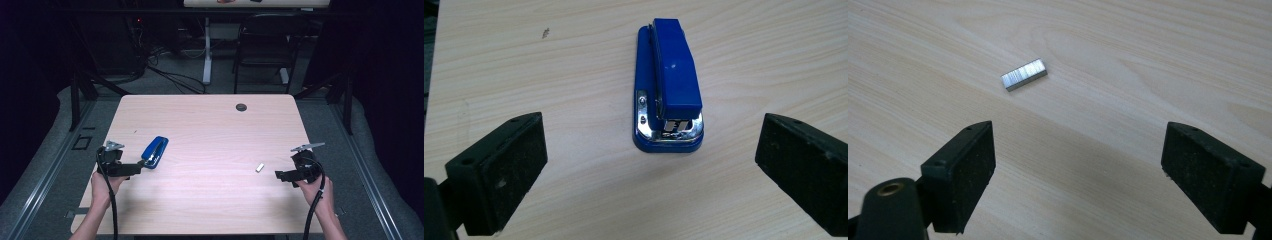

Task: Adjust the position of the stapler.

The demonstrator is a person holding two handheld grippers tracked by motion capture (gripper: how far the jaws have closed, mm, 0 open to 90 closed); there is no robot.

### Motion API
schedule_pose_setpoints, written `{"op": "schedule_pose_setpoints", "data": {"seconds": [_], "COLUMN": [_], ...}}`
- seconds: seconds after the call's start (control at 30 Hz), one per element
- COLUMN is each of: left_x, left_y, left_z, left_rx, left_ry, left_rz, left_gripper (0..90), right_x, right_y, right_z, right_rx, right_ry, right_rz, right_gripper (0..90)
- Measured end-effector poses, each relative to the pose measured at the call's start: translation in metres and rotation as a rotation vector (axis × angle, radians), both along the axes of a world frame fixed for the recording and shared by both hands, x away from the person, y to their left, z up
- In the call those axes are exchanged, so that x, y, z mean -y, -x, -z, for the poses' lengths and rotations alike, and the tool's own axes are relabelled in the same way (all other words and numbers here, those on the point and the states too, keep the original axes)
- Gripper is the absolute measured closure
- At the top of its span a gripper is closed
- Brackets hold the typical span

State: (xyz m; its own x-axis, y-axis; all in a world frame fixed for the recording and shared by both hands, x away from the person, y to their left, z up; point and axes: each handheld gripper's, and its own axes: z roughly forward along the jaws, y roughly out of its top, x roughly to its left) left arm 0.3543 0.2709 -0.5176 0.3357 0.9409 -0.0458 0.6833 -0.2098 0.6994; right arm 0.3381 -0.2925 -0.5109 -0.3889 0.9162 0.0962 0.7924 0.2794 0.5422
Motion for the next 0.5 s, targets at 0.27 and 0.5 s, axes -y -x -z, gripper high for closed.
{"op": "schedule_pose_setpoints", "data": {"seconds": [0.27,0.5], "left_x": [0.014,0.023], "left_y": [-0.003,-0.008], "left_z": [0.001,0.005], "left_rx": [-0.003,0.004], "left_ry": [-0.029,-0.054], "left_rz": [0.044,0.049], "left_gripper": [5.1,21.4], "right_x": [0.001,-0.002], "right_y": [0.003,0.004], "right_z": [0.002,0.002], "right_rx": [-0.006,-0.003], "right_ry": [-0.003,0.017], "right_rz": [0.001,-0.006], "right_gripper": [14.3,14.7]}}
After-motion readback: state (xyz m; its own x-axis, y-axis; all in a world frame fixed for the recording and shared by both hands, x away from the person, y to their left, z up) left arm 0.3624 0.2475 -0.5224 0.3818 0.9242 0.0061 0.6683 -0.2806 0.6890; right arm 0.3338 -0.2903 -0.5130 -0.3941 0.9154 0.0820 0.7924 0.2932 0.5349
